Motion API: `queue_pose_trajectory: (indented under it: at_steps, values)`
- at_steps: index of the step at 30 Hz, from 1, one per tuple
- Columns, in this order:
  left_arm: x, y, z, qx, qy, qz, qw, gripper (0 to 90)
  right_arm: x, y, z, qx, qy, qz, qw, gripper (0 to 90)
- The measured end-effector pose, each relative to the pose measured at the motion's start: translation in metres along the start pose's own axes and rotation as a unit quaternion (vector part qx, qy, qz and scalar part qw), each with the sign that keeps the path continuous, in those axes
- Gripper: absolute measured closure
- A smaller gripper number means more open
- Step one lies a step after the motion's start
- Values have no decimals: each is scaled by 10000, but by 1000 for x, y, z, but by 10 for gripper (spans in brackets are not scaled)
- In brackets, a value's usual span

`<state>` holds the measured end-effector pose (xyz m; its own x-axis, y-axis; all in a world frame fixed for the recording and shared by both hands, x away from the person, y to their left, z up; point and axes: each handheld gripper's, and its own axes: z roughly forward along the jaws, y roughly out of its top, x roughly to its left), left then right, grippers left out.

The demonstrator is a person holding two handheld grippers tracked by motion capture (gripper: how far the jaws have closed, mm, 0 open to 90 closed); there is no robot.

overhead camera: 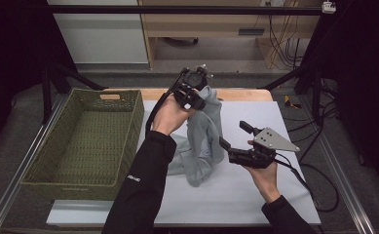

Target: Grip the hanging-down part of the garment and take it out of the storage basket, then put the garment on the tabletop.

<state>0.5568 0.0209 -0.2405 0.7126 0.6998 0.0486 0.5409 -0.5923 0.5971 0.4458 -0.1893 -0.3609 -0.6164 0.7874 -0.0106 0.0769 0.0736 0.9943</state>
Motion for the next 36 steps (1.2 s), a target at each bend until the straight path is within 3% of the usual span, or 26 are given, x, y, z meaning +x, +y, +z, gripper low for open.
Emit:
queue_pose_trajectory:
  at_steps: [5, 9, 12, 13, 14, 18, 19, 23, 24, 28, 36]
  values:
    - [2, -8, 5, 24, -54, -10, 10000, 817, -10, -10, -13, 18, -237, 203, 9995, 27]
    - [3, -15, 9, -14, -119, -15, 9999, 816, -19, -18, -24, -8, -313, 351, 9989, 5]
    - [1, -22, 15, -27, -167, 3, 9999, 816, -23, -22, -30, 17, -327, 307, 9990, 5]
    - [0, -24, 17, -31, -171, 16, 9998, 816, -23, -22, -31, -12, -305, 430, 9986, 4]
    - [0, -27, 18, -5, -183, 118, 9998, 816, -25, -24, -34, -10, -307, 313, 9990, 4]
    - [-3, -36, 26, -123, -237, 99, 9996, 816, -28, -29, -41, 7, -322, 473, 9984, 4]
    - [-5, -39, 29, -153, -240, 99, 9995, 816, -31, -31, -42, 9, -334, 374, 9987, 4]
    - [-8, -46, 35, -196, -305, 112, 9993, 815, -33, -37, -49, 42, -343, 512, 9981, 4]
    - [-9, -48, 37, -190, -314, 92, 9993, 814, -37, -41, -51, 116, -378, 401, 9984, 4]
    - [-12, -55, 43, -210, -291, 95, 9993, 813, -38, -47, -57, 124, -391, 456, 9981, 3]
    - [-16, -66, 68, -4, -421, 114, 9991, 810, -43, -61, -63, 260, -428, 518, 9974, 3]
